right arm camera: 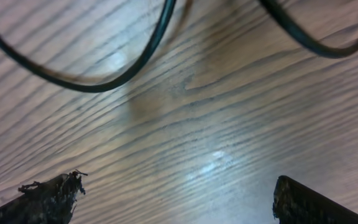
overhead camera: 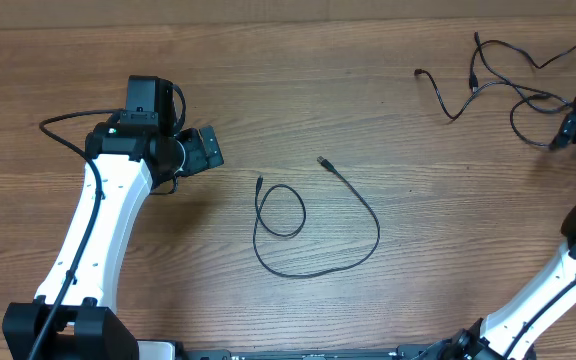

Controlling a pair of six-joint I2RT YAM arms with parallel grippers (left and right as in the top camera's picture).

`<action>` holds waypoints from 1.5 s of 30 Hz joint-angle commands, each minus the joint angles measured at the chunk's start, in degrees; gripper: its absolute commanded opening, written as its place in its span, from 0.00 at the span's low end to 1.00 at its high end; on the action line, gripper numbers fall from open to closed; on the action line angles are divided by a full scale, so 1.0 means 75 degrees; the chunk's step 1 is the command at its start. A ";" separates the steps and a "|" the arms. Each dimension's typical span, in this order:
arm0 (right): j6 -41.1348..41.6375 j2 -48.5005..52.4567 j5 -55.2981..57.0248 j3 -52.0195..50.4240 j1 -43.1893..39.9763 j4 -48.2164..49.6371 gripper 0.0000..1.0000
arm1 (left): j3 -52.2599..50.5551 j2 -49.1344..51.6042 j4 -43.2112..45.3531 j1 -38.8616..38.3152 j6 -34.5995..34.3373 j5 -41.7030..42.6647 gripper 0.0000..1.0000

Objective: Untangle cables

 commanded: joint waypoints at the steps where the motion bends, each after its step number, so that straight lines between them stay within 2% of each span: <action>1: 0.0061 0.0181 0.0181 -0.0006 -0.0012 0.0122 1.00 | 0.0114 0.0026 0.0032 0.0020 0.0114 -0.0047 0.99; 24: 0.0023 0.1279 0.0326 -0.0006 -0.0061 0.0933 1.00 | 0.0114 0.0026 0.0032 0.0020 0.0114 -0.0050 1.00; 45: -0.0469 0.1294 0.0522 -0.0006 -0.0082 0.2771 1.00 | 0.0114 0.0026 0.0032 0.0020 0.0114 -0.0050 1.00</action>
